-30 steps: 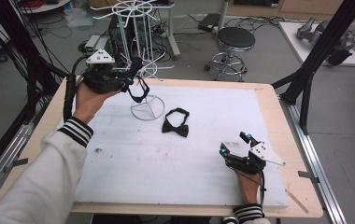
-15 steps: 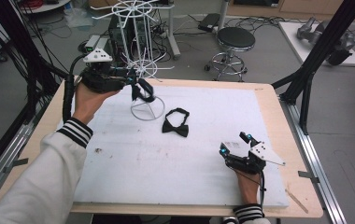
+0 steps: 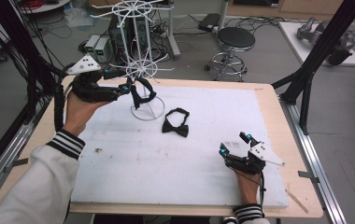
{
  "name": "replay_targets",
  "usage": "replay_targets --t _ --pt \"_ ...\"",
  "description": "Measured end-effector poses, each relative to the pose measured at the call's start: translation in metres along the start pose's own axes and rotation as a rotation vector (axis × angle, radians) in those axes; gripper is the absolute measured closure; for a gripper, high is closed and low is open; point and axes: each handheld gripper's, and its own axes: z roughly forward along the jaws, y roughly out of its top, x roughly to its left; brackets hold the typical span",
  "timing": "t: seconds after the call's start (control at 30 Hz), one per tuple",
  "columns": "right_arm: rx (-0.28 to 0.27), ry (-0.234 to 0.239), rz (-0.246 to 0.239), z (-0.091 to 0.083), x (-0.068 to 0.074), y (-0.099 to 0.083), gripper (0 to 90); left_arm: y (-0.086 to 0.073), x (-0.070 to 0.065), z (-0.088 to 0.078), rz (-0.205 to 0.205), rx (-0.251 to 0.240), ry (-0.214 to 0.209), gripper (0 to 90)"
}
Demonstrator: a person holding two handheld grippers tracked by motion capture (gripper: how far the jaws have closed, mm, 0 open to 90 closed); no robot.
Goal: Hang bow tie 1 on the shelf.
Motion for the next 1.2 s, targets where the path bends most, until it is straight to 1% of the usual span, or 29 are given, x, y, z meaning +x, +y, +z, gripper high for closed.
replay_targets --t 0.07,0.17,0.27,0.33,0.4,0.5,0.6,0.67,0.7,0.73,0.8,0.9,0.97,1.07,1.13,1.2 --pt "0.001 -0.001 -0.001 0.0 0.0 0.0 10.0 -0.005 0.002 -0.006 -0.016 -0.02 -0.002 27.1" --pt "0.006 -0.001 -0.006 0.0 0.001 0.0 10.0 -0.012 0.003 -0.015 -0.026 -0.043 -0.01 25.9" --pt "0.008 -0.003 -0.022 0.0 0.002 0.0 10.0 -0.019 0.003 -0.025 -0.022 -0.075 -0.031 24.3" --pt "0.007 -0.003 -0.023 0.0 0.002 0.0 10.0 -0.023 0.003 -0.031 -0.018 -0.097 -0.044 23.7" --pt "0.003 -0.008 -0.018 0.0 0.001 0.0 10.0 -0.028 0.003 -0.035 -0.018 -0.102 -0.059 23.6" --pt "0.005 -0.01 -0.004 0.0 0.001 0.0 10.0 -0.039 0.004 -0.043 -0.014 -0.111 -0.08 22.7" --pt "0.005 -0.01 -0.011 0.0 0.002 0.0 10.0 -0.051 0.002 -0.05 -0.017 -0.138 -0.092 22.3" --pt "0.005 -0.011 -0.012 0.0 0.002 0.0 10.0 -0.062 -0.001 -0.055 -0.028 -0.167 -0.109 21.4" --pt "0.005 -0.012 -0.012 0.0 0.002 0.0 10.0 -0.069 -0.003 -0.057 -0.025 -0.18 -0.113 21.4" --pt "0.005 -0.011 -0.012 0.0 0.002 0.0 10.0 -0.076 -0.005 -0.059 -0.016 -0.185 -0.106 21.4" --pt "0.005 -0.011 -0.012 0.0 0.001 0.0 10.0 -0.089 -0.007 -0.061 -0.019 -0.192 -0.108 21.4" --pt "0.005 -0.01 -0.012 0.0 0.002 0.0 10.0 -0.104 -0.008 -0.06 -0.021 -0.177 -0.11 21.3" --pt "0.005 -0.01 -0.013 0.0 0.001 0.0 10.0 -0.111 -0.008 -0.06 -0.032 -0.189 -0.12 20.9" --pt "0.005 -0.01 -0.012 0.0 0.001 0.0 10.0 -0.119 -0.008 -0.06 -0.041 -0.216 -0.123 20.7" --pt "0.005 -0.01 -0.012 0.0 0.001 0.0 10.0 -0.122 -0.008 -0.061 -0.043 -0.219 -0.126 20.5" --pt "0.005 -0.01 -0.011 0.0 0.001 0.0 10.0 -0.125 -0.007 -0.062 -0.037 -0.219 -0.115 20.3"
